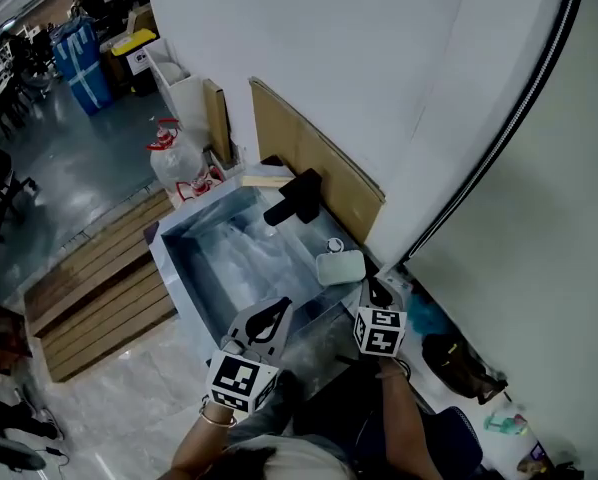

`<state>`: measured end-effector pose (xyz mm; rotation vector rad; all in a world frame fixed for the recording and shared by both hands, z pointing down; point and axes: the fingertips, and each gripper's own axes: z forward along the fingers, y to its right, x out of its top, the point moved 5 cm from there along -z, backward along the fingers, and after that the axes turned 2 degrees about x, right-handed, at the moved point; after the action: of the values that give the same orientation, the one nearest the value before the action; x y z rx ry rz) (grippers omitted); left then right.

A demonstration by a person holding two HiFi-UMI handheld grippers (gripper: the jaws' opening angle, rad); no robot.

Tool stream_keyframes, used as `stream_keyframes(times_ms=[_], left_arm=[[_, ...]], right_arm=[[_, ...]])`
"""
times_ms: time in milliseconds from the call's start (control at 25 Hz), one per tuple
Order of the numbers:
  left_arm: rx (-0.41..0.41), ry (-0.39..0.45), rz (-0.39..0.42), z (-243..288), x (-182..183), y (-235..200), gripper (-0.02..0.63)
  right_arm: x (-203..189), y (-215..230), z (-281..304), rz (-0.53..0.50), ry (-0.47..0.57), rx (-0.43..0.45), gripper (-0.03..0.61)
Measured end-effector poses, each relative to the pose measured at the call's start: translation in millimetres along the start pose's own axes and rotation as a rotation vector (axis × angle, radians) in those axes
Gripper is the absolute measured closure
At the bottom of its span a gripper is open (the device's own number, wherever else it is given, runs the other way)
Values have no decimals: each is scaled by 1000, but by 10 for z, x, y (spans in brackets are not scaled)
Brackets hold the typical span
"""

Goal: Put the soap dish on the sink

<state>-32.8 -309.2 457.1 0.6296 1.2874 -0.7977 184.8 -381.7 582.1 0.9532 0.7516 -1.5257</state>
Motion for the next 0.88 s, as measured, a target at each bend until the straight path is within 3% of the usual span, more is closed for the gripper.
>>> stream_keyframes(times_ms=[520,880], left_arm=[[80,47,-19,-582,70,331,597],[91,93,4,-947,189,585,597]], right_arm=[[16,-216,-705,-42,68,53,545],[19,-364,-1159,-60,111,70,546]])
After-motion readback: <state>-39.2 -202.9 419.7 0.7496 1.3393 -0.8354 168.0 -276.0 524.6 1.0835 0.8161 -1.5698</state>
